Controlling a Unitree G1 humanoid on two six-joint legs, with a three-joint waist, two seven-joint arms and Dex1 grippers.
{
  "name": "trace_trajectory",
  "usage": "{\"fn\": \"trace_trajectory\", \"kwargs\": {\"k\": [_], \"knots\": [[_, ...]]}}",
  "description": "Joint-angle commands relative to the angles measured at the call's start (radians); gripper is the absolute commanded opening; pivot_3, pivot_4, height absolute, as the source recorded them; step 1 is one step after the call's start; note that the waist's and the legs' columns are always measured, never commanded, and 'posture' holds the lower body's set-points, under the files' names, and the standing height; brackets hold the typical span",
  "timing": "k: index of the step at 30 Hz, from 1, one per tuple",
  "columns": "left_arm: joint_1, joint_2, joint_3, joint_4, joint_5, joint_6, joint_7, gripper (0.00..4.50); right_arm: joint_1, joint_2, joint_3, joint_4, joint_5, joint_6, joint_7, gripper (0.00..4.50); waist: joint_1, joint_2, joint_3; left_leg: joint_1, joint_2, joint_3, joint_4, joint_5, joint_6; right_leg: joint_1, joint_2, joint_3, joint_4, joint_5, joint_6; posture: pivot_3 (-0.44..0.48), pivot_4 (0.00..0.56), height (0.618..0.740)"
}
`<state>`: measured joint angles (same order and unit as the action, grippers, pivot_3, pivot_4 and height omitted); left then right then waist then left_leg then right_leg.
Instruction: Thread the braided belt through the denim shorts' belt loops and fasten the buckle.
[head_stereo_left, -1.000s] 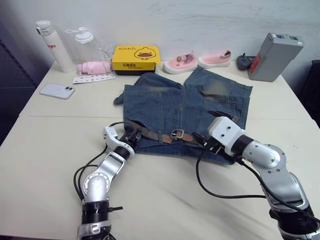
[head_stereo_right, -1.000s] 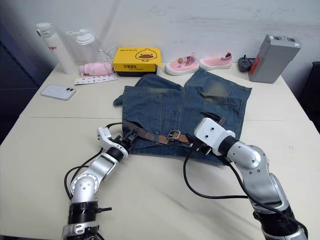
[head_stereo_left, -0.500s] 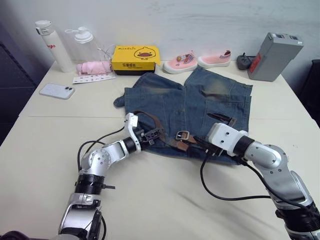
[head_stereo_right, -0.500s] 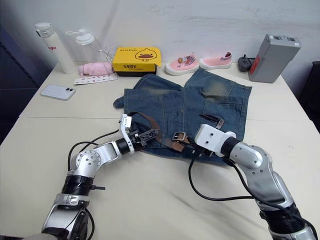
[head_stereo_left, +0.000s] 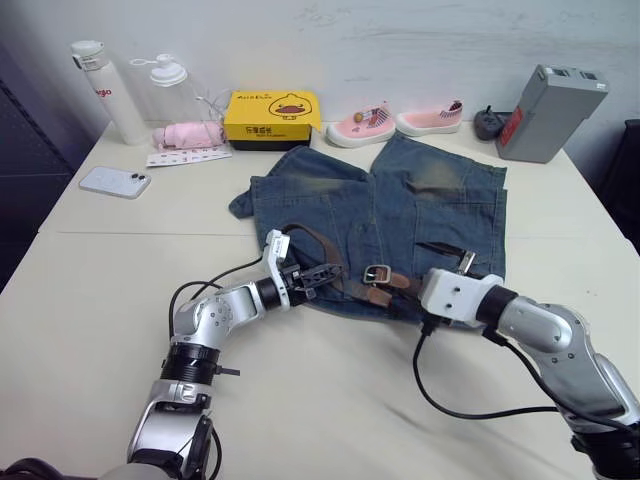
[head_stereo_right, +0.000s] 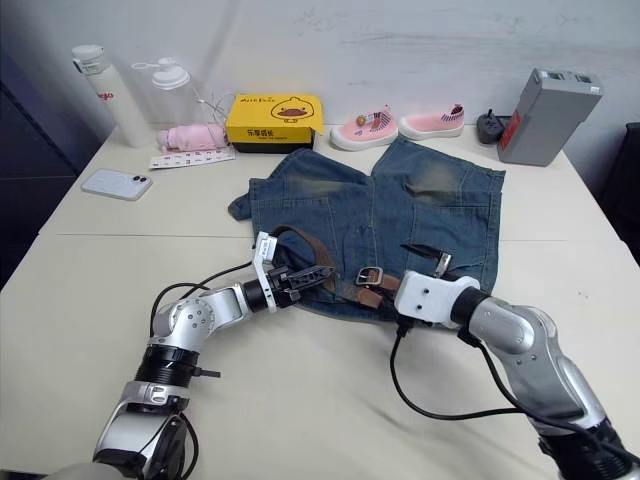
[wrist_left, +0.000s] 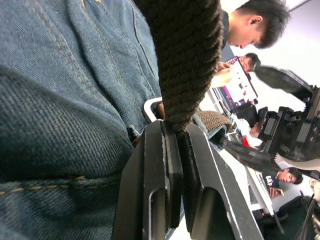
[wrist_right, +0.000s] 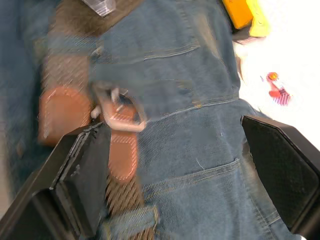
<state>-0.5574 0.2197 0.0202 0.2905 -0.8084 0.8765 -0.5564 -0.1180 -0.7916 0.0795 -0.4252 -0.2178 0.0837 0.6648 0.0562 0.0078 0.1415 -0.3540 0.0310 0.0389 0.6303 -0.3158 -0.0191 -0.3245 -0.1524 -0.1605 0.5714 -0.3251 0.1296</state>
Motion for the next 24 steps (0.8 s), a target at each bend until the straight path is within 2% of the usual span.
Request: {"fn": "trace_trajectory", "kwargs": {"k": [1,16,24], "knots": [[-0.034,-0.008,-0.006,0.029,0.038,-0.010,-0.050,0.00,0.019,-0.050,0.008,0.005,-0.068,-0.129,-0.004,4.43,0.000,0.000,0.000,0.000,0.000,0.000,0.000,0.000,0.000,0.000,0.000,0.000,0.000,0.000,0.000,0.000,0.150,0.683],[-0.047,-0.027,0.009,0.045,0.117,-0.002,-0.103,0.00,0.067,-0.006,0.087,0.042,-0.227,-0.256,-0.050,4.43,-0.002,0.000,0.000,0.000,0.000,0.000,0.001,0.000,0.000,0.001,0.000,0.000,0.001,0.000,0.000,0.000,0.150,0.683],[-0.040,-0.030,0.027,0.028,0.123,0.014,-0.098,0.00,0.005,0.056,0.132,0.118,-0.292,-0.263,-0.085,4.43,-0.005,0.000,0.000,0.001,0.000,0.000,0.001,0.000,0.000,0.001,0.000,0.000,0.001,0.000,0.000,0.000,0.150,0.683]]}}
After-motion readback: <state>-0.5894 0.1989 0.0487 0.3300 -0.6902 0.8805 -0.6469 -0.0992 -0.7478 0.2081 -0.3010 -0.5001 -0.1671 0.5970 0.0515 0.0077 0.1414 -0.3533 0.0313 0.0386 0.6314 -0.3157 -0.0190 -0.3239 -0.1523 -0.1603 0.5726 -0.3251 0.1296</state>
